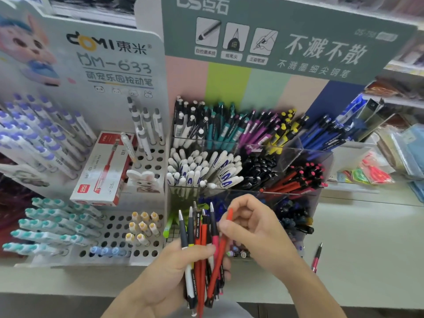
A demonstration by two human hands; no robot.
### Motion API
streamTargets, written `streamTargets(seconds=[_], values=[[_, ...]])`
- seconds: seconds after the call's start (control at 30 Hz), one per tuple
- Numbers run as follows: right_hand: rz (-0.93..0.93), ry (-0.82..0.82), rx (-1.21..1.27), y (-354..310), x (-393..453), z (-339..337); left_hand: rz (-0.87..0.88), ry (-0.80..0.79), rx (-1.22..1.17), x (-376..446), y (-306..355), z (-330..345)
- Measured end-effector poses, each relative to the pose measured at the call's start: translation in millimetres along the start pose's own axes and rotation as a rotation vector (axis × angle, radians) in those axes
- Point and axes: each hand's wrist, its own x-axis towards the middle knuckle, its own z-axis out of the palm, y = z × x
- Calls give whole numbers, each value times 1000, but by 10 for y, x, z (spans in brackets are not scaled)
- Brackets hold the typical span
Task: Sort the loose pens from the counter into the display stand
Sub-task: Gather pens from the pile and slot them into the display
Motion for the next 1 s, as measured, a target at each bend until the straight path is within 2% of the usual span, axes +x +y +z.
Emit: streamTargets(seconds=[0.07, 0.17, 0.3, 0.47, 0.67, 0.8, 0.93, 1.0], values=[[27, -17, 27, -46, -14, -55, -38, 5, -12, 0, 5, 31], [64, -92, -82, -58, -37, -62, -60, 60, -41, 29, -20, 62], [83, -84, -184, -11, -41, -23, -184, 91, -137, 129, -56, 61], [89, -76, -234, -1, -54, -13, -131, 59, -78, 61, -93, 68], [36, 3, -173, -29, -27, -92, -46, 39, 18, 41, -96, 106], [13, 61, -96, -129, -102, -255, 28, 39, -35, 62, -122, 115], [-123, 282, -5, -312, -305, -450, 99, 108, -99, 90, -170, 95], [-197, 358, -38, -316, -395, -529, 124, 141, -162, 103, -193, 109]])
